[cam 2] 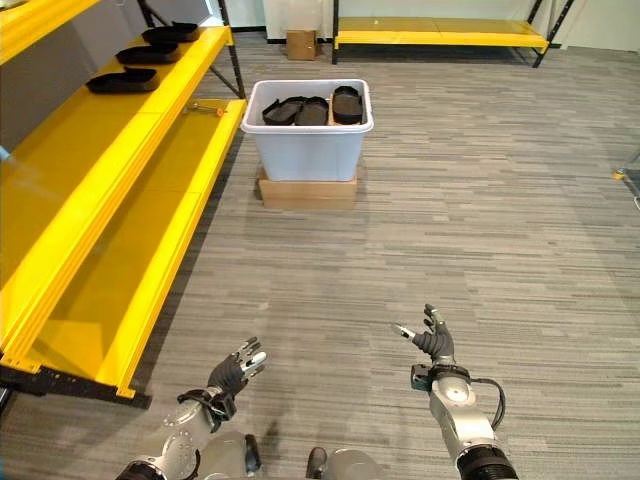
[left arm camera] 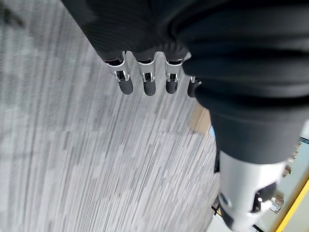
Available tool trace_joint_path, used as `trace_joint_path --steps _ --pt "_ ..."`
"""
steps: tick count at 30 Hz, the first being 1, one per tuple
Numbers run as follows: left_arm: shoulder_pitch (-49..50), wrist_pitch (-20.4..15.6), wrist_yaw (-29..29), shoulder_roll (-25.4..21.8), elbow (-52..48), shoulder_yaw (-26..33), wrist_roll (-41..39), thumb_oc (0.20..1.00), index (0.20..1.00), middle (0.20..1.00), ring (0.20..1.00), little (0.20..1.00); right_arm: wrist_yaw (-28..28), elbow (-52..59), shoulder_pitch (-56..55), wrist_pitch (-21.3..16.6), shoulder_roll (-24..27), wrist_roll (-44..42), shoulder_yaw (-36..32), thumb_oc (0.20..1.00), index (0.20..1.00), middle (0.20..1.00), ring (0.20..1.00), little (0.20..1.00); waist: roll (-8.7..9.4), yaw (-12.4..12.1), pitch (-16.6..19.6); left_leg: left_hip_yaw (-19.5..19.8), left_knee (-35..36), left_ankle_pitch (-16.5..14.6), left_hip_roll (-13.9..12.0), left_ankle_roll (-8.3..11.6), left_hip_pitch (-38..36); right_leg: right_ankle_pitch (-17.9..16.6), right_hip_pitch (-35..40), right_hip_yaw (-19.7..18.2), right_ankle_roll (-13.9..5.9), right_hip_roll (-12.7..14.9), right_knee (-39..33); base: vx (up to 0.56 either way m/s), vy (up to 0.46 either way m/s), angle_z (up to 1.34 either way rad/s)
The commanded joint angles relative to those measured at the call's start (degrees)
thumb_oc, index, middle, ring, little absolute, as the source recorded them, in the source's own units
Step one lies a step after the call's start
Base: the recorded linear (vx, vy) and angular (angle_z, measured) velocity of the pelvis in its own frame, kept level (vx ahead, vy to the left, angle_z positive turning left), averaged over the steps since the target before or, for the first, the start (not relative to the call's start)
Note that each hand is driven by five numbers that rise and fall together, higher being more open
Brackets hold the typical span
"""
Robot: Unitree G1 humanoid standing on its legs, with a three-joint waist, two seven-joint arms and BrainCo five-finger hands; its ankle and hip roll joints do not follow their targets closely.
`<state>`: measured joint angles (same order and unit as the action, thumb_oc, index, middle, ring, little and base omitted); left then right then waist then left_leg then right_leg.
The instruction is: Move parts from the plastic box to the shelf.
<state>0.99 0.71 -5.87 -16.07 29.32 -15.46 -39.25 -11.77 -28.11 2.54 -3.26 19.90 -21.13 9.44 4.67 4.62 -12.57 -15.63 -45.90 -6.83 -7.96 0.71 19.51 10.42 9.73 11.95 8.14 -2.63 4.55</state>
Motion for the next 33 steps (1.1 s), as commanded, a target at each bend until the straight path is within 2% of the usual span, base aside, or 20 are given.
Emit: trace_joint_path --steps 1,2,4,6,8,11,12,16,19,22,23,24,25,26,27,28,29,30,32,33 --pt "-1.80 -4.15 0.57 1.42 -1.18 1.64 0.14 1.000 1.000 1.000 1.000 1.000 1.38 3.53 0.47 -2.59 3.86 1.19 -0.24 1.000 1.000 1.000 1.000 1.000 -2.14 -0.24 -2.41 -2.51 25.19 7.12 0.33 1.95 -14.02 -8.06 -4.08 -0.55 -7.57 3.42 -3.66 0.38 0.288 -0.35" --pt "-1.71 -4.61 0.75 1.50 -0.91 2.06 0.52 1.000 1.000 1.000 1.000 1.000 1.61 3.84 0.25 -2.50 3.88 1.27 0.10 1.000 1.000 1.000 1.000 1.000 -2.39 -0.62 -2.48 -1.37 30.45 8.87 0.87 2.43 -13.43 -7.93 -3.21 -1.21 -7.84 3.36 -3.96 0.35 0.246 -0.31" --pt "-1.28 -5.31 0.98 1.38 -0.43 3.02 0.84 1.000 1.000 1.000 1.000 1.000 2.11 4.21 0.23 -2.28 3.96 0.38 1.19 1.000 1.000 1.000 1.000 1.000 -3.22 -1.82 -3.05 1.80 40.83 15.46 -0.25 3.41 -11.54 -7.77 -1.79 -3.06 -7.60 2.68 -3.88 0.31 0.196 -0.23" --pt "-1.04 -7.57 3.25 1.37 0.21 4.27 2.68 1.000 1.000 1.000 1.000 1.000 5.47 4.62 0.19 -1.25 4.02 -0.67 2.13 1.000 1.000 1.000 1.000 1.000 -3.52 -2.40 -3.85 4.01 42.98 17.12 -1.62 3.95 -9.85 -6.65 -0.59 -4.44 -7.52 2.91 -2.75 0.31 0.219 -0.28" --pt "-1.31 -11.24 6.07 1.47 1.05 6.33 2.06 1.000 1.000 1.000 1.000 1.000 8.81 5.43 1.07 -3.68 3.73 1.68 5.12 1.000 1.000 1.000 1.000 1.000 -3.91 -3.00 -4.02 4.33 42.30 15.96 -2.21 3.82 -9.85 -4.60 -0.59 -4.13 -7.78 4.34 -0.44 0.33 0.343 -0.95" --pt "-1.65 -13.11 10.55 1.72 2.08 7.81 2.86 1.000 1.000 1.000 1.000 1.000 9.08 7.36 0.56 -2.97 2.52 0.22 6.62 1.000 1.000 1.000 1.000 1.000 -4.08 -3.43 -3.66 3.00 39.13 12.25 -1.60 2.81 -11.57 -1.89 0.04 -1.28 -8.25 6.10 3.06 0.40 0.358 -0.99" --pt "-1.76 -14.37 12.68 1.95 2.72 8.32 3.73 1.000 1.000 1.000 1.000 1.000 9.66 8.03 0.47 -2.75 1.75 0.07 7.41 1.000 1.000 1.000 1.000 1.000 -3.85 -3.77 -3.16 2.79 37.93 9.93 -0.18 1.86 -13.03 -1.66 0.35 -0.33 -8.93 7.22 3.86 0.27 0.271 -0.82" --pt "-1.81 -14.07 13.09 1.71 2.53 8.51 6.69 1.000 1.000 1.000 1.000 1.000 9.49 8.42 0.58 -3.14 0.51 1.46 8.60 1.000 1.000 1.000 1.000 1.000 -3.87 -4.64 -2.51 4.15 39.41 8.51 2.52 0.36 -15.49 -1.54 -0.16 -0.10 -10.15 8.27 5.68 0.25 0.259 0.10" --pt "-2.22 -12.09 12.97 0.71 2.12 8.08 8.28 1.000 1.000 1.000 1.000 1.000 7.73 8.45 1.68 -3.51 -0.64 0.98 9.27 1.000 1.000 1.000 1.000 1.000 -3.76 -5.71 -1.64 5.30 40.71 7.06 4.92 -1.50 -16.62 -1.51 -1.16 -0.50 -11.24 8.95 8.00 0.19 0.244 0.23" --pt "-2.72 -10.77 13.10 -0.42 2.59 7.38 9.99 1.000 1.000 1.000 1.000 1.000 7.10 9.32 3.06 -5.51 -1.31 1.26 9.44 1.000 1.000 1.000 1.000 1.000 -3.10 -6.65 -0.79 5.43 41.14 5.11 7.87 -4.13 -16.64 -3.77 -2.77 -0.92 -12.68 9.57 14.02 0.16 0.290 0.38" --pt "-3.23 -9.28 13.33 -0.79 2.87 7.30 9.73 1.000 1.000 1.000 1.000 1.000 5.79 10.57 3.68 -5.28 -1.31 0.73 9.35 1.000 1.000 1.000 1.000 1.000 -2.59 -7.09 -0.28 5.33 41.33 4.13 9.73 -5.78 -16.75 -6.14 -3.62 -0.54 -13.64 10.02 19.68 0.23 0.413 0.14" --pt "-3.43 -8.60 12.63 -0.77 3.67 7.11 11.11 1.000 1.000 1.000 1.000 1.000 4.16 10.59 4.28 -5.23 -1.53 0.47 9.47 1.000 1.000 1.000 1.000 1.000 -2.63 -7.79 -0.07 5.03 41.71 3.41 10.90 -7.02 -17.58 -9.37 -4.95 0.96 -14.21 12.05 27.44 0.34 0.474 0.04" --pt "-3.14 -8.06 11.48 -0.50 4.43 6.68 10.00 1.000 1.000 1.000 1.000 1.000 3.68 9.86 4.74 -4.64 -1.77 -0.10 9.31 1.000 1.000 1.000 1.000 1.000 -2.66 -8.23 -0.22 5.11 41.76 1.81 11.98 -7.64 -19.20 -9.95 -6.41 1.47 -14.97 14.54 34.36 0.33 0.376 -0.02" --pt "-2.71 -7.52 10.87 0.24 4.51 6.97 5.13 1.000 1.000 1.000 1.000 1.000 3.80 9.36 5.26 -4.49 -1.97 -1.28 9.24 1.000 1.000 1.000 1.000 1.000 -3.18 -8.36 -0.51 4.77 42.02 1.28 11.89 -7.91 -20.56 -10.47 -8.64 1.64 -14.87 15.25 36.58 0.23 0.214 -0.34" --pt "-2.72 -7.52 10.86 0.24 4.52 6.97 5.10 1.000 1.000 1.000 1.000 1.000 3.80 9.35 5.27 -4.49 -1.96 -1.29 9.24 1.000 1.000 1.000 1.000 1.000 -3.18 -8.38 -0.51 4.74 42.03 1.28 11.89 -7.91 -20.56 -10.46 -8.67 1.60 -14.87 15.26 36.61 0.22 0.057 -0.27" --pt "-2.01 -8.95 10.14 1.58 3.71 8.99 1.42 1.000 1.000 1.000 1.000 1.000 5.07 11.61 5.33 -4.20 -1.69 -0.74 8.78 1.000 1.000 1.000 1.000 1.000 -3.79 -6.29 -1.60 5.04 43.25 1.72 11.06 -6.98 -23.38 -7.76 -13.36 2.51 -13.18 8.25 24.65 0.32 -0.067 -0.54" --pt "-2.15 -8.10 9.33 1.60 2.02 9.03 2.39 1.000 1.000 1.000 1.000 1.000 6.39 12.95 4.89 -3.73 -1.36 -0.87 7.93 1.000 1.000 1.000 1.000 1.000 -3.03 -5.25 -2.10 5.54 44.08 0.21 11.61 -6.35 -25.75 -9.40 -15.26 3.03 -14.04 7.52 12.97 0.49 -0.141 -0.11" --pt "-2.13 -7.73 8.05 1.59 0.79 8.24 1.44 1.000 1.000 1.000 1.000 1.000 6.91 14.14 3.92 -4.22 -0.52 0.82 7.18 1.000 1.000 1.000 1.000 1.000 -2.44 -3.36 -2.97 6.80 44.95 -0.33 12.22 -6.11 -27.90 -16.45 -19.06 0.53 -15.35 7.11 2.52 0.46 -0.153 -0.07" --pt "-1.89 -7.86 8.13 1.57 0.67 7.16 0.97 1.000 1.000 1.000 1.000 1.000 7.22 14.74 2.58 -3.90 -0.28 0.86 6.06 1.000 1.000 1.000 1.000 1.000 -2.60 -1.63 -3.49 10.04 45.59 -1.22 12.50 -6.29 -29.87 -20.03 -23.05 -4.15 -16.92 7.26 -3.34 0.41 -0.129 0.90" --pt "-1.65 -8.58 7.62 1.52 1.07 6.53 1.60 1.000 1.000 1.000 1.000 1.000 7.10 14.94 1.96 -3.90 -0.42 1.22 5.68 1.000 1.000 1.000 1.000 1.000 -2.61 -1.05 -3.75 11.03 45.66 -1.78 12.56 -6.28 -30.76 -21.03 -24.73 -5.15 -17.39 7.48 -5.04 0.39 -0.110 1.46"
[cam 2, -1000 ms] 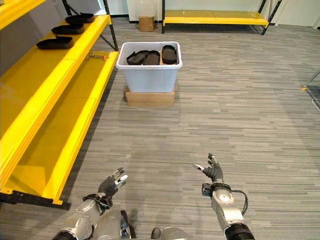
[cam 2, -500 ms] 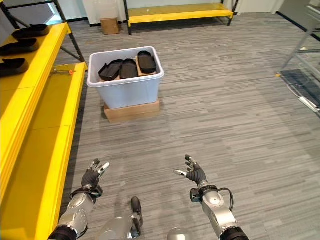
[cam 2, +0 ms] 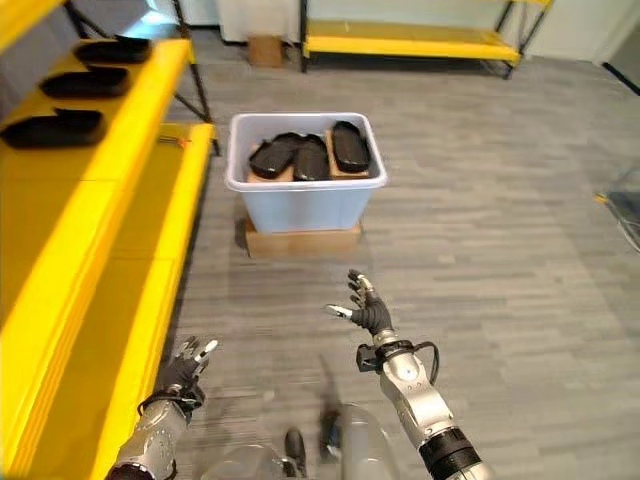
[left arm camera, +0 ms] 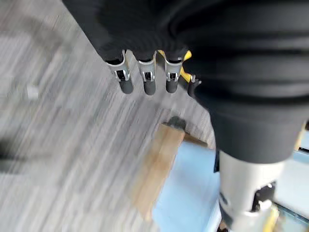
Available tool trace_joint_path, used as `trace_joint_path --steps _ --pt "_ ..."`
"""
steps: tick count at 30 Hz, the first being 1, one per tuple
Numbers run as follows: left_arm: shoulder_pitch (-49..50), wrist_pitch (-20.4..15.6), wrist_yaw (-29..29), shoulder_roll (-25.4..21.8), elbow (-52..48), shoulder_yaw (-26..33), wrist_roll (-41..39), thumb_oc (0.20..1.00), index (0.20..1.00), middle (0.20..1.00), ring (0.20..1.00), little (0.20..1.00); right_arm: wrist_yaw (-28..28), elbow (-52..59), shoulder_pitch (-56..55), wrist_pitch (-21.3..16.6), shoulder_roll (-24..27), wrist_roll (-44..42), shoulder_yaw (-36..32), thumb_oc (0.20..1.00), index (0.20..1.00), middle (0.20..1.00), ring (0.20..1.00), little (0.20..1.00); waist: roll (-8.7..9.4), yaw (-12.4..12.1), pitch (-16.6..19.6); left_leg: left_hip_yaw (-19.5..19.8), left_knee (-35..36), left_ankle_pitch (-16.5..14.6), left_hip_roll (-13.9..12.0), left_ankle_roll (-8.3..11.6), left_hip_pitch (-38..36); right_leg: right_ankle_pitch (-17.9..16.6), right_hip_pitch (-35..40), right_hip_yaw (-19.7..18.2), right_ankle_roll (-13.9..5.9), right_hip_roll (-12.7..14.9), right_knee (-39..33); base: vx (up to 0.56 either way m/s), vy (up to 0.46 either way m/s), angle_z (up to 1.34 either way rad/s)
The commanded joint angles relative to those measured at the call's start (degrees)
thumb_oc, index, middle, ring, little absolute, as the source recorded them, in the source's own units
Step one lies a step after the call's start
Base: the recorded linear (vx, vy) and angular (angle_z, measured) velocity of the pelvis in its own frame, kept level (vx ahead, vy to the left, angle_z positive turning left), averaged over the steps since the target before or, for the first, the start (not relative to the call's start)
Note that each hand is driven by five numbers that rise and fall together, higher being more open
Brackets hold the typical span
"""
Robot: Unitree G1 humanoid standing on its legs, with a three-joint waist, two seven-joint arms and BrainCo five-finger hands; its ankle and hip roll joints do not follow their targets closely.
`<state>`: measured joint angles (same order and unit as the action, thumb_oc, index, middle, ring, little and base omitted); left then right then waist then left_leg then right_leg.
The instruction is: Move parts from the plastic box to the shelf.
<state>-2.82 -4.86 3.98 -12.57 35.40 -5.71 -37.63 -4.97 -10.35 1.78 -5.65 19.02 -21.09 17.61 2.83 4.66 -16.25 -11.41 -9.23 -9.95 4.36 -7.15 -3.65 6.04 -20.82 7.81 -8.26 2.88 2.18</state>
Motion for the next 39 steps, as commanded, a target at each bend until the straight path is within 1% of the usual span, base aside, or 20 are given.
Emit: trace_joint_path --steps 1,2,3,6,10,11,13,14,15,16,17,22,24,25,29,32,34,37,38,39 --pt "2.38 -3.46 -2.79 -1.98 -4.70 -3.56 0.21 1.000 1.000 1.000 1.000 1.000 0.00 -2.76 2.45 -1.40 0.45 1.50 -2.55 1.000 1.000 1.000 1.000 1.000 -0.87 -0.88 -0.32 6.99 8.97 0.96 0.14 1.67 -8.32 -17.02 5.67 -0.69 -1.16 1.99 -2.97 0.37 -0.098 1.32" --pt "2.74 -3.92 -3.38 -1.94 -4.57 -3.84 0.51 1.000 1.000 1.000 1.000 1.000 -0.51 -2.68 2.17 -1.27 0.53 1.73 -2.56 1.000 1.000 1.000 1.000 1.000 -0.69 -0.71 -0.46 6.94 8.92 0.51 0.31 1.69 -8.97 -17.37 6.32 -0.42 -1.18 2.00 -3.15 0.48 -0.111 0.62" --pt "3.07 -4.59 -4.39 -1.57 -4.34 -4.69 1.66 1.000 1.000 1.000 1.000 1.000 -4.00 -3.19 1.82 -1.04 1.17 2.23 -2.71 1.000 1.000 1.000 1.000 1.000 -0.03 -0.16 0.34 7.20 8.47 -0.69 1.04 1.50 -9.85 -18.20 8.26 -1.27 -0.78 1.83 -3.71 0.41 -0.091 0.35" --pt "2.82 -4.38 -4.17 -0.89 -4.36 -5.83 2.25 1.000 1.000 1.000 1.000 1.000 -6.97 -4.21 1.81 -0.63 1.11 2.12 -3.20 1.000 1.000 1.000 1.000 1.000 0.17 0.54 1.54 6.29 7.32 -1.93 1.11 1.64 -10.45 -17.88 9.29 -1.05 -0.06 1.50 -2.56 0.41 -0.112 0.34" --pt "3.09 -3.39 -3.62 -0.46 -5.04 -6.13 1.23 1.000 1.000 1.000 1.000 1.000 -11.88 -4.55 1.58 0.76 1.27 2.57 -4.20 1.000 1.000 1.000 1.000 1.000 -0.46 1.28 3.12 4.18 6.04 -3.58 0.45 2.17 -11.45 -15.19 9.52 0.84 1.85 0.69 2.04 0.41 -0.155 0.23" --pt "3.31 -2.44 -3.11 -0.04 -5.02 -6.42 1.90 1.000 1.000 1.000 1.000 1.000 -17.25 -4.84 1.51 1.96 1.34 3.51 -5.14 1.000 1.000 1.000 1.000 1.000 -0.92 1.79 3.93 3.17 4.77 -4.35 -0.22 2.61 -11.53 -13.20 9.66 1.37 3.27 -0.12 3.64 0.42 -0.204 -0.11" --pt "3.42 -2.29 -2.81 0.19 -4.82 -6.53 1.68 1.000 1.000 1.000 1.000 1.000 -19.27 -4.71 1.29 2.80 1.64 4.13 -5.92 1.000 1.000 1.000 1.000 1.000 -1.20 2.13 4.39 2.42 4.12 -4.26 -0.74 3.17 -11.75 -12.38 9.72 1.98 3.83 -0.52 4.00 0.36 -0.199 0.06" --pt "3.58 -2.47 -3.57 0.61 -4.63 -6.25 1.70 1.000 1.000 1.000 1.000 1.000 -22.67 -4.65 0.81 5.44 1.88 4.24 -6.68 1.000 1.000 1.000 1.000 1.000 -1.82 2.51 4.82 1.24 2.80 -2.67 -1.83 4.27 -12.13 -11.50 10.44 3.08 4.64 -1.12 3.56 0.32 -0.191 0.09" --pt "3.65 -2.58 -3.62 0.62 -4.72 -6.26 1.85 1.000 1.000 1.000 1.000 1.000 -23.32 -4.61 0.73 6.02 1.94 4.37 -6.88 1.000 1.000 1.000 1.000 1.000 -1.93 2.59 4.94 1.03 2.50 -2.27 -1.99 4.51 -12.18 -11.33 10.59 3.26 4.79 -1.24 3.41 0.33 -0.198 -0.02" --pt "4.01 -2.66 -3.71 0.81 -5.21 -6.47 2.25 1.000 1.000 1.000 1.000 1.000 -24.95 -4.97 0.37 6.35 2.07 5.35 -7.42 1.000 1.000 1.000 1.000 1.000 -2.46 2.77 5.52 0.48 0.92 0.12 -2.68 5.56 -11.94 -10.43 11.43 3.79 5.67 -1.88 2.57 0.16 -0.097 0.07" --pt "4.02 -2.66 -3.70 0.81 -5.22 -6.48 2.23 1.000 1.000 1.000 1.000 1.000 -24.98 -4.97 0.36 6.32 2.07 5.37 -7.44 1.000 1.000 1.000 1.000 1.000 -2.47 2.78 5.54 0.48 0.86 0.18 -2.70 5.59 -11.92 -10.41 11.46 3.80 5.70 -1.90 2.54 0.19 -0.122 0.06" --pt "4.02 -4.79 -1.40 0.79 -6.35 -6.77 1.29 1.000 1.000 1.000 1.000 1.000 -29.28 -4.88 -0.15 4.84 2.74 7.68 -8.24 1.000 1.000 1.000 1.000 1.000 -2.98 2.60 6.34 -0.54 -8.95 6.36 -4.14 8.09 -7.59 -7.63 14.80 4.34 8.46 -3.61 0.61 0.15 -0.129 -0.09" --pt "3.71 -5.67 0.15 0.72 -6.85 -6.89 0.76 1.000 1.000 1.000 1.000 1.000 -30.33 -4.25 -0.34 3.99 3.04 8.05 -8.81 1.000 1.000 1.000 1.000 1.000 -3.10 2.89 6.42 -1.08 -11.08 6.77 -4.43 8.40 -6.40 -6.89 15.44 3.93 8.98 -3.98 0.45 0.15 -0.113 -0.10" --pt "3.39 -6.06 1.25 0.71 -7.17 -6.63 0.73 1.000 1.000 1.000 1.000 1.000 -30.21 -3.73 -0.78 3.49 3.14 7.60 -9.30 1.000 1.000 1.000 1.000 1.000 -3.74 3.28 6.47 -2.44 -14.08 7.29 -6.23 9.61 -5.68 -5.40 16.57 3.95 9.32 -4.88 0.26 0.17 -0.131 -0.04" --pt "2.23 -7.60 4.83 0.56 -8.52 -5.70 1.87 1.000 1.000 1.000 1.000 1.000 -30.68 -2.81 -1.32 2.20 3.35 8.43 -9.79 1.000 1.000 1.000 1.000 1.000 -3.15 3.81 5.82 -6.23 -19.81 6.85 -9.04 9.83 -1.76 -4.53 18.35 4.39 9.97 -4.24 -0.59 0.10 -0.100 0.12" --pt "1.89 -9.24 7.89 0.44 -8.81 -4.67 3.02 1.000 1.000 1.000 1.000 1.000 -30.34 -2.67 -1.41 1.77 3.46 7.94 -10.22 1.000 1.000 1.000 1.000 1.000 -2.79 4.35 5.12 -10.30 -10.44 3.85 -9.82 8.14 -1.08 -4.83 19.15 5.09 8.64 -2.39 -0.57 0.06 0.064 0.14" --pt "1.83 -10.03 8.39 0.46 -8.20 -4.18 2.99 1.000 1.000 1.000 1.000 1.000 -30.39 -2.74 -1.39 1.67 3.62 7.46 -10.10 1.000 1.000 1.000 1.000 1.000 -2.42 4.34 4.67 -11.36 -6.42 4.65 -9.93 8.13 0.64 -4.83 20.47 4.74 8.23 -1.66 -1.15 0.05 0.095 0.19" --pt "2.21 -11.62 8.64 0.69 -6.91 -3.52 2.32 1.000 1.000 1.000 1.000 1.000 -29.54 -3.84 -1.09 0.94 4.03 8.01 -8.86 1.000 1.000 1.000 1.000 1.000 -1.79 2.88 3.70 -8.88 -0.24 8.52 -9.95 9.12 5.41 -4.54 24.94 2.31 7.76 -0.97 -3.83 0.13 0.102 0.09" --pt "2.99 -10.52 6.30 0.63 -6.59 -3.27 0.93 1.000 1.000 1.000 1.000 1.000 -28.88 -4.54 -0.41 0.63 4.52 8.84 -7.66 1.000 1.000 1.000 1.000 1.000 -1.73 1.16 2.90 -3.76 4.63 14.02 -10.89 10.09 7.53 -4.90 26.48 -0.55 8.07 -1.45 -4.45 0.16 0.093 -0.42" --pt "3.12 -10.21 6.41 0.65 -6.49 -3.28 1.11 1.000 1.000 1.000 1.000 1.000 -28.90 -4.65 -0.28 0.54 4.59 8.82 -7.50 1.000 1.000 1.000 1.000 1.000 -1.70 0.92 2.72 -3.07 5.01 14.57 -11.11 10.27 7.64 -4.82 26.82 -0.92 8.08 -1.48 -4.47 0.15 0.072 -0.94"
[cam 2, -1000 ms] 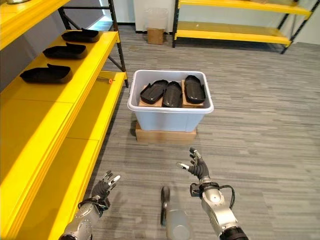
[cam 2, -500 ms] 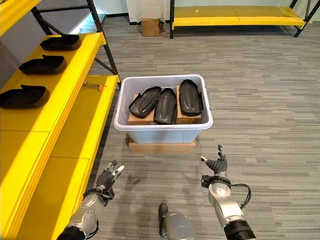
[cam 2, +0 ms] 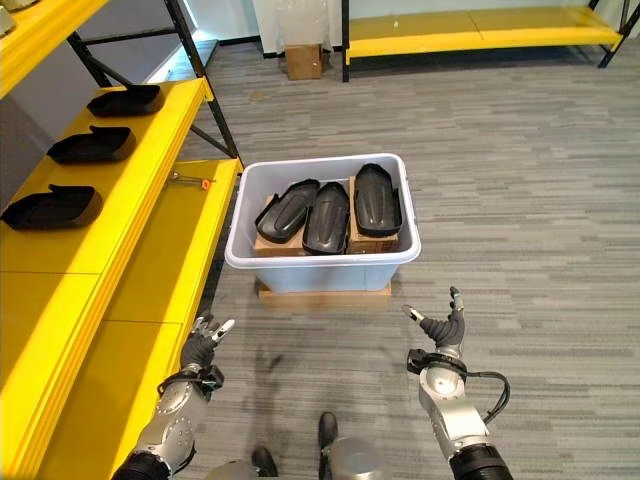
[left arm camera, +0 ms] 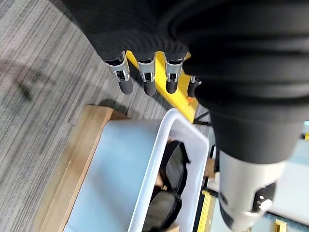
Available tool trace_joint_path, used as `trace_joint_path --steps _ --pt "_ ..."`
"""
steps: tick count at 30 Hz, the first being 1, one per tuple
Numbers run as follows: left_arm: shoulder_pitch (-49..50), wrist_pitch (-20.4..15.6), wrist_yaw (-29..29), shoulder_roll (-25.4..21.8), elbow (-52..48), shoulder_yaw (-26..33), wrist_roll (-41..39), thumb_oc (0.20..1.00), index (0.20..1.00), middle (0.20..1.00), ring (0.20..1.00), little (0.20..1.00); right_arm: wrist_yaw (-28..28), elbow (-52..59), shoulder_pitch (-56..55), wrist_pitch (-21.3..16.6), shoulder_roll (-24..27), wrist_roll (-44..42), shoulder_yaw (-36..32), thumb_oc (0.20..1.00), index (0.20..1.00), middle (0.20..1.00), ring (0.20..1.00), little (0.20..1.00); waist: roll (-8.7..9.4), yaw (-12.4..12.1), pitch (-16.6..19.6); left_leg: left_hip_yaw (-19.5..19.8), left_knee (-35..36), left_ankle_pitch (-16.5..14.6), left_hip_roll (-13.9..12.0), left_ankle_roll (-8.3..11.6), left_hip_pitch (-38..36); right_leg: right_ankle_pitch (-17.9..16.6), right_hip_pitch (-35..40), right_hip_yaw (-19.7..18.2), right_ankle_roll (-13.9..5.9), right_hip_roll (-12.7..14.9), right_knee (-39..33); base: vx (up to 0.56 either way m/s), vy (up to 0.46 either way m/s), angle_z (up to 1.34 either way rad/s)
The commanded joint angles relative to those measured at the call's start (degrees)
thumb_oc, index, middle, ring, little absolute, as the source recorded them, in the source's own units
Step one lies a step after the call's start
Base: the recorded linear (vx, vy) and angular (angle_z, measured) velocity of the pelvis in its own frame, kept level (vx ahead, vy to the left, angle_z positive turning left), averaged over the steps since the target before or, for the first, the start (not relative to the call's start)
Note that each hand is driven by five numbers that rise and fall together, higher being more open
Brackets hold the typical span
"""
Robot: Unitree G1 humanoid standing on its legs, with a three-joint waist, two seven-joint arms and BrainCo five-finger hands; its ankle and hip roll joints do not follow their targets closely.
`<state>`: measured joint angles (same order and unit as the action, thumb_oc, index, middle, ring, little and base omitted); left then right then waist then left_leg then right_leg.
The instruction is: Move parts from the plastic box to the shelf.
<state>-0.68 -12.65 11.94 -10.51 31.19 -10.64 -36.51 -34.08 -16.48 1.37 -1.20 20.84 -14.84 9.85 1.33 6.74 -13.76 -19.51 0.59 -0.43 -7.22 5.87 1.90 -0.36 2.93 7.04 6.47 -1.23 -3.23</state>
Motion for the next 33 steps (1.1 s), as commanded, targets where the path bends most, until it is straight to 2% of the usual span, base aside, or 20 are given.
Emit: trace_joint_path --steps 1,2,3,7,10,12,21,26,28,30,32,33 --pt "1.18 -2.30 -1.19 -1.42 -2.06 1.75 0.22 1.000 1.000 1.000 1.000 1.000 0.67 1.54 0.29 -3.66 2.94 2.39 0.42 1.000 1.000 1.000 1.000 1.000 -0.02 -1.47 0.02 6.11 -4.29 5.78 -0.15 -2.50 2.40 1.74 3.63 -0.76 -6.67 2.67 0.98 0.15 0.061 -1.06" --pt "1.35 -2.27 -1.42 -1.39 -1.32 1.89 0.39 1.000 1.000 1.000 1.000 1.000 1.35 1.66 0.58 -3.58 3.28 1.76 0.75 1.000 1.000 1.000 1.000 1.000 0.23 -1.85 -0.28 7.30 -3.78 7.17 -1.42 -2.19 3.15 2.07 4.18 -1.60 -6.53 2.69 1.40 0.16 0.085 -0.93" --pt "1.41 -2.49 -1.58 -1.24 -0.68 2.01 0.41 1.000 1.000 1.000 1.000 1.000 1.39 1.74 0.66 -3.79 3.52 1.88 1.00 1.000 1.000 1.000 1.000 1.000 0.32 -1.82 -0.42 6.91 -3.91 7.40 -2.37 -2.18 3.40 2.48 4.34 -1.53 -6.41 2.89 1.89 0.16 0.131 -0.65" --pt "0.79 -3.31 -1.90 -0.68 2.87 2.90 0.63 1.000 1.000 1.000 1.000 1.000 3.40 2.51 1.18 -3.51 4.10 1.39 1.43 1.000 1.000 1.000 1.000 1.000 -0.23 -1.08 -1.19 4.56 -3.75 6.37 -4.35 -1.95 1.07 5.12 3.91 0.57 -6.19 3.57 6.20 0.13 0.213 -0.44" --pt "0.19 -4.16 -2.19 -0.61 4.09 2.67 1.91 1.000 1.000 1.000 1.000 1.000 4.34 2.69 0.79 -4.08 4.33 1.90 1.12 1.000 1.000 1.000 1.000 1.000 -0.87 -0.78 -1.50 4.81 -4.21 4.89 -3.28 -1.95 -0.59 5.92 3.34 1.05 -6.29 3.99 8.28 0.10 0.256 -0.24" --pt "-0.05 -4.25 -2.84 -0.66 4.62 2.48 1.44 1.000 1.000 1.000 1.000 1.000 3.92 2.43 0.81 -3.78 3.92 1.16 1.02 1.000 1.000 1.000 1.000 1.000 -1.19 -0.84 -1.31 5.37 -3.91 2.80 -1.38 -2.59 -2.20 5.94 2.57 1.32 -6.71 4.70 9.47 0.09 0.311 -0.04" --pt "0.31 -4.53 -2.67 -1.63 3.73 1.95 1.82 1.000 1.000 1.000 1.000 1.000 5.14 3.58 1.60 -4.25 2.12 2.29 1.62 1.000 1.000 1.000 1.000 1.000 -1.73 -2.06 -0.39 6.06 0.56 0.94 2.14 -4.48 -5.91 4.32 0.56 2.08 -8.78 6.06 9.50 0.04 0.165 0.00" --pt "0.39 -3.95 -2.55 -2.34 3.13 1.66 4.14 1.000 1.000 1.000 1.000 1.000 5.23 5.37 3.32 -5.77 1.53 4.09 2.51 1.000 1.000 1.000 1.000 1.000 -1.26 -3.61 -0.11 5.35 1.20 -0.17 3.48 -6.37 -5.98 5.71 -0.45 3.08 -9.59 6.74 12.68 -0.01 0.214 -0.09" --pt "0.55 -3.31 -3.16 -2.71 3.14 1.71 4.58 1.000 1.000 1.000 1.000 1.000 5.67 6.54 4.19 -5.74 1.45 3.41 2.59 1.000 1.000 1.000 1.000 1.000 -0.88 -4.37 -0.27 4.60 0.70 -0.93 4.22 -7.55 -5.93 6.88 -0.97 4.14 -9.78 7.22 16.37 -0.03 0.310 -0.15" --pt "0.08 -2.98 -4.24 -3.17 3.81 2.26 4.92 1.000 1.000 1.000 1.000 1.000 5.05 7.02 5.73 -6.04 1.24 3.36 2.91 1.000 1.000 1.000 1.000 1.000 -0.51 -5.09 -0.58 3.95 1.01 -1.99 5.74 -9.66 -6.14 4.72 -4.76 5.12 -11.66 8.52 27.24 -0.06 0.349 -0.49" --pt "0.01 -3.58 -4.19 -3.17 4.16 2.04 5.98 1.000 1.000 1.000 1.000 1.000 5.04 7.03 6.57 -6.25 1.03 3.65 3.21 1.000 1.000 1.000 1.000 1.000 -0.58 -5.35 -1.00 3.53 1.12 -2.64 6.01 -10.37 -6.75 3.99 -7.37 5.80 -12.35 8.93 33.55 -0.03 0.232 -0.39" --pt "0.15 -3.88 -4.02 -2.99 4.14 2.02 5.65 1.000 1.000 1.000 1.000 1.000 5.60 7.00 6.81 -6.15 1.06 3.80 3.13 1.000 1.000 1.000 1.000 1.000 -0.50 -5.43 -1.16 3.43 1.01 -2.95 6.07 -10.48 -7.04 3.58 -7.90 6.02 -12.49 9.05 34.05 0.00 0.135 -0.34"
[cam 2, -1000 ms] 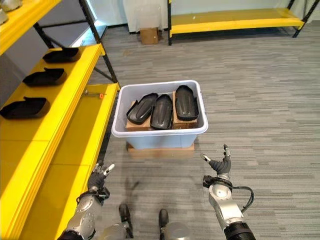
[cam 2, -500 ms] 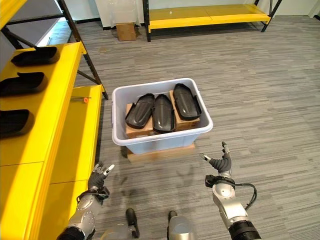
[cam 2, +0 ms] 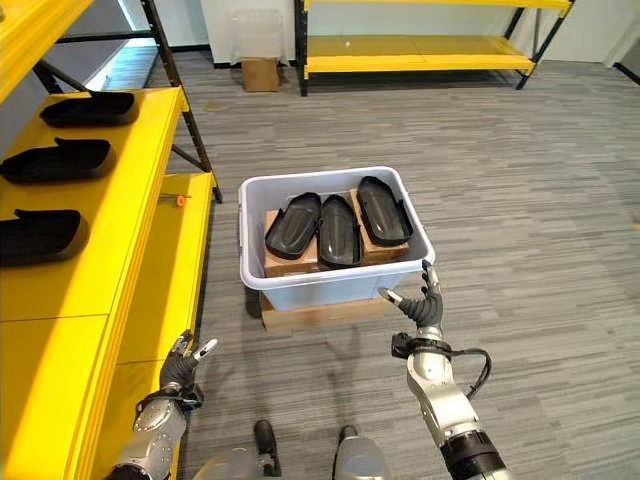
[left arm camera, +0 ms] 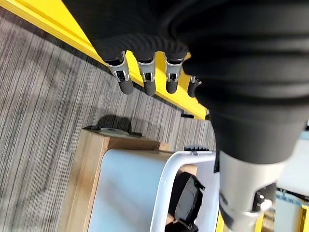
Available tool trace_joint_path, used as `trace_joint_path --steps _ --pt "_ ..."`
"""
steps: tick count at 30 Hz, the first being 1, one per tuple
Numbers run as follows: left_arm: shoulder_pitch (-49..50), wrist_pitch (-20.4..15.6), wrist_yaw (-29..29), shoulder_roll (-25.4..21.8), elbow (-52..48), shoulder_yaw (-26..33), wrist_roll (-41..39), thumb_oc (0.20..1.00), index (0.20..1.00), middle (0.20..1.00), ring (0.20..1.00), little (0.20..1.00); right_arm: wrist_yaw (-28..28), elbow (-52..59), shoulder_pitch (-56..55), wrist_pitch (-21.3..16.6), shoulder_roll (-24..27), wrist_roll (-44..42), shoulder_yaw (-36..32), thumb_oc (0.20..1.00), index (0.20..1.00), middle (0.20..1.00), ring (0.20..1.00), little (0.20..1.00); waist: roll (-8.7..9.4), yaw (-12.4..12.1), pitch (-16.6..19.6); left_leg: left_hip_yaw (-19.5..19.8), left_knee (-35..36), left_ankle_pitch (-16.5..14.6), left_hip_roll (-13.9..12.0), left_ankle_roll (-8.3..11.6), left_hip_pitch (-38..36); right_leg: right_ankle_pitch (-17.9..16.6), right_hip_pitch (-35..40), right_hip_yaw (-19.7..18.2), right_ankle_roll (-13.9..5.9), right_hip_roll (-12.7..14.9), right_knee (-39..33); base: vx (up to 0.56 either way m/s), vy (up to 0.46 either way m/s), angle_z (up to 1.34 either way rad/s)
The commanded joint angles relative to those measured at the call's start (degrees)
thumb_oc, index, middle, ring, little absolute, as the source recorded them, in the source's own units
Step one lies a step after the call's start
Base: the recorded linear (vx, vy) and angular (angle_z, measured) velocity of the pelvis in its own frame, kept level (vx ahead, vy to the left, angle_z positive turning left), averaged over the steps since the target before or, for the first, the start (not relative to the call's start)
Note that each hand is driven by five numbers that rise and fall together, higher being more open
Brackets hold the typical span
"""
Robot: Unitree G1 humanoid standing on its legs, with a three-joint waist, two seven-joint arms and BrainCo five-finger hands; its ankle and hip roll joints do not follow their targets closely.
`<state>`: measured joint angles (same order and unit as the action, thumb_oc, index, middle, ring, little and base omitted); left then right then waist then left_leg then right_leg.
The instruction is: Move parts from the plastic box to the shelf.
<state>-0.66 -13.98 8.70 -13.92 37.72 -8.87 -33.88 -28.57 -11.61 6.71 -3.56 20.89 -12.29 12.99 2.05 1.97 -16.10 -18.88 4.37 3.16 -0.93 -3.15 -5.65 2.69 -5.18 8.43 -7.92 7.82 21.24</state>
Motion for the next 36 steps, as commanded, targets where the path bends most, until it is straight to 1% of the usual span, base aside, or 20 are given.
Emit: trace_joint_path --steps 1,3,5,6,7,9,10,13,16,17,18,23,24,28,30,32,33,34,35,36 --pt "0.27 -2.65 -0.71 0.55 -2.47 0.29 2.73 1.000 1.000 1.000 1.000 1.000 0.59 2.08 1.61 -3.65 1.00 1.40 -0.07 1.000 1.000 1.000 1.000 1.000 -1.12 -0.74 1.12 2.67 -2.86 -6.73 -0.20 -1.43 0.25 -0.09 0.13 4.92 1.82 0.35 8.79 0.03 0.073 -0.29" --pt "0.55 -2.87 -0.22 0.46 -2.67 0.51 1.77 1.000 1.000 1.000 1.000 1.000 1.38 1.58 1.80 -4.08 0.85 2.31 -0.16 1.000 1.000 1.000 1.000 1.000 -0.68 -0.78 1.01 2.88 -2.80 -8.10 0.06 -0.94 -1.30 -0.64 0.63 5.09 0.90 1.87 3.95 0.07 -0.002 -0.14" --pt "0.39 -2.24 -0.56 -0.08 -2.64 1.01 1.69 1.000 1.000 1.000 1.000 1.000 1.66 1.54 2.05 -3.67 1.10 2.10 -0.39 1.000 1.000 1.000 1.000 1.000 0.03 -0.75 0.83 2.56 -3.43 -8.15 -0.65 -0.62 -1.43 -3.80 0.41 4.87 1.11 2.27 -5.25 0.04 -0.138 0.00" --pt "0.37 -1.95 -0.68 -0.43 -2.63 1.08 2.02 1.000 1.000 1.000 1.000 1.000 0.89 1.53 2.07 -2.16 1.22 2.17 -0.55 1.000 1.000 1.000 1.000 1.000 0.69 -0.73 0.83 2.99 -3.65 -8.74 -0.79 -0.39 -1.93 -6.48 0.62 3.96 0.34 3.21 -10.84 0.26 -0.322 -0.05" --pt "0.96 -1.94 -0.46 -0.87 -2.32 0.81 2.77 1.000 1.000 1.000 1.000 1.000 -0.61 0.23 1.92 -0.55 0.63 1.01 -0.88 1.000 1.000 1.000 1.000 1.000 1.74 -1.11 0.91 3.27 -3.53 -10.92 -1.28 0.27 -3.80 -12.44 0.58 3.42 -2.44 5.67 -18.59 0.27 -0.326 0.00" --pt "1.64 -2.58 -0.49 -0.88 -2.12 0.71 2.92 1.000 1.000 1.000 1.000 1.000 -0.59 -0.53 1.90 -0.27 0.26 0.68 -1.04 1.000 1.000 1.000 1.000 1.000 2.50 -1.46 0.67 2.11 -3.62 -10.88 -1.37 0.42 -4.33 -15.23 0.01 4.85 -2.85 6.84 -21.68 0.22 -0.295 0.08" --pt "2.90 -3.67 -0.71 -0.81 -2.02 0.18 3.73 1.000 1.000 1.000 1.000 1.000 -1.04 -1.38 1.66 0.05 -0.45 1.41 -1.01 1.000 1.000 1.000 1.000 1.000 2.47 -1.86 0.75 1.94 -3.42 -12.19 -1.96 0.66 -5.75 -16.13 0.04 6.03 -4.08 7.41 -23.03 0.28 -0.306 0.10" --pt "3.70 -3.46 -0.42 -0.56 -2.76 -0.83 4.50 1.000 1.000 1.000 1.000 1.000 -1.77 -1.75 1.23 0.40 0.19 0.13 -1.56 1.000 1.000 1.000 1.000 1.000 2.84 -1.75 1.01 2.18 -3.86 -11.42 -1.97 0.77 -5.57 -15.62 1.54 6.07 -3.56 7.07 -24.36 0.19 -0.241 0.05" --pt "3.81 -1.99 -0.70 -0.95 -3.24 -1.17 3.63 1.000 1.000 1.000 1.000 1.000 -3.22 -1.84 0.97 1.25 0.24 -1.38 -2.21 1.000 1.000 1.000 1.000 1.000 2.67 -1.29 1.29 3.54 -4.01 -11.30 -2.10 1.07 -5.87 -14.45 2.60 4.50 -3.30 6.50 -23.77 0.23 -0.237 0.65" --pt "4.17 -1.38 -1.28 -0.82 -3.25 -0.98 3.66 1.000 1.000 1.000 1.000 1.000 -4.19 -2.27 1.12 1.64 0.54 -0.72 -2.51 1.000 1.000 1.000 1.000 1.000 2.01 -1.01 1.91 3.85 -3.89 -11.43 -3.14 1.96 -6.47 -12.10 3.70 4.35 -3.16 5.52 -23.36 0.37 -0.368 0.54" --pt "4.56 -0.77 -1.95 -0.44 -2.87 -0.72 2.25 1.000 1.000 1.000 1.000 1.000 -4.59 -2.48 1.26 2.17 1.28 0.20 -3.08 1.000 1.000 1.000 1.000 1.000 1.74 -0.49 2.12 3.27 -3.78 -10.33 -3.94 2.79 -7.11 -10.52 4.04 4.51 -1.45 4.69 -22.29 0.39 -0.387 -0.06" --pt "4.62 -0.75 -3.35 0.46 -1.97 -0.84 2.12 1.000 1.000 1.000 1.000 1.000 -5.67 -2.64 1.68 1.26 3.32 1.87 -4.15 1.000 1.000 1.000 1.000 1.000 1.13 0.62 2.64 3.34 -4.48 -9.74 -5.58 4.13 -7.14 -6.99 4.23 3.33 1.10 2.30 -19.78 0.18 -0.230 -0.03" --pt "4.14 -0.21 -3.90 0.54 -1.94 -1.07 2.99 1.000 1.000 1.000 1.000 1.000 -6.05 -2.31 2.00 0.97 4.50 3.02 -4.82 1.000 1.000 1.000 1.000 1.000 1.01 1.06 2.41 3.34 -6.34 -9.71 -6.69 4.59 -5.81 -5.56 3.34 2.93 2.17 1.41 -17.67 0.12 -0.250 -0.03" --pt "2.67 -0.53 -4.23 1.11 -1.77 -1.42 3.06 1.000 1.000 1.000 1.000 1.000 -5.31 -1.59 2.09 0.06 5.97 4.20 -4.92 1.000 1.000 1.000 1.000 1.000 0.67 2.22 2.05 2.96 -9.41 -9.79 -8.30 5.11 -3.96 -3.24 1.63 2.51 4.12 -0.01 -14.35 0.12 -0.251 0.07" --pt "2.11 -0.80 -4.22 1.33 -1.96 -1.55 2.60 1.000 1.000 1.000 1.000 1.000 -3.93 -0.87 1.49 -1.07 6.71 5.39 -5.23 1.000 1.000 1.000 1.000 1.000 0.40 2.87 2.11 2.75 -12.06 -8.64 -9.17 5.56 -2.91 -1.85 1.47 2.75 5.37 -0.96 -13.24 0.14 -0.250 0.02" --pt "1.86 -1.05 -3.83 1.48 -2.02 -1.37 2.49 1.000 1.000 1.000 1.000 1.000 -2.05 -0.19 0.65 -1.84 7.36 5.96 -5.67 1.000 1.000 1.000 1.000 1.000 -0.16 3.44 2.25 2.90 -14.79 -8.63 -9.64 6.24 -2.76 -0.11 2.08 2.94 5.77 -1.70 -12.61 0.18 -0.183 0.06" --pt "1.69 -1.24 -3.49 1.63 -2.08 -1.15 2.66 1.000 1.000 1.000 1.000 1.000 -1.32 0.25 0.31 -2.25 7.57 6.19 -5.68 1.000 1.000 1.000 1.000 1.000 -0.26 3.65 2.30 2.41 -16.03 -7.93 -9.88 6.52 -2.51 0.29 2.42 3.31 6.24 -1.99 -12.69 0.19 -0.263 0.26" --pt "1.20 -1.32 -3.48 1.52 -2.50 -0.99 2.45 1.000 1.000 1.000 1.000 1.000 -0.38 1.31 -0.61 -2.52 8.17 6.04 -5.80 1.000 1.000 1.000 1.000 1.000 -0.48 3.98 2.43 0.94 -22.02 -5.80 -10.38 7.36 -0.03 1.13 3.13 4.52 7.55 -2.62 -13.25 0.12 -0.283 0.52" --pt "0.82 -1.00 -3.18 1.20 -2.94 -0.83 3.00 1.000 1.000 1.000 1.000 1.000 0.07 1.24 -0.67 -3.25 8.02 6.04 -5.35 1.000 1.000 1.000 1.000 1.000 -0.55 3.66 1.76 2.60 -25.90 -4.80 -10.02 7.47 3.16 1.39 3.37 4.00 8.08 -2.87 -13.12 0.11 -0.223 0.71" --pt "0.65 -0.74 -2.74 0.93 -3.18 -0.66 3.47 1.000 1.000 1.000 1.000 1.000 0.57 1.09 -0.56 -3.50 8.01 5.69 -5.00 1.000 1.000 1.000 1.000 1.000 -0.74 3.44 1.18 3.46 -25.20 -3.97 -10.01 7.59 4.55 1.40 3.57 3.49 8.01 -3.08 -13.08 0.09 -0.059 0.59"
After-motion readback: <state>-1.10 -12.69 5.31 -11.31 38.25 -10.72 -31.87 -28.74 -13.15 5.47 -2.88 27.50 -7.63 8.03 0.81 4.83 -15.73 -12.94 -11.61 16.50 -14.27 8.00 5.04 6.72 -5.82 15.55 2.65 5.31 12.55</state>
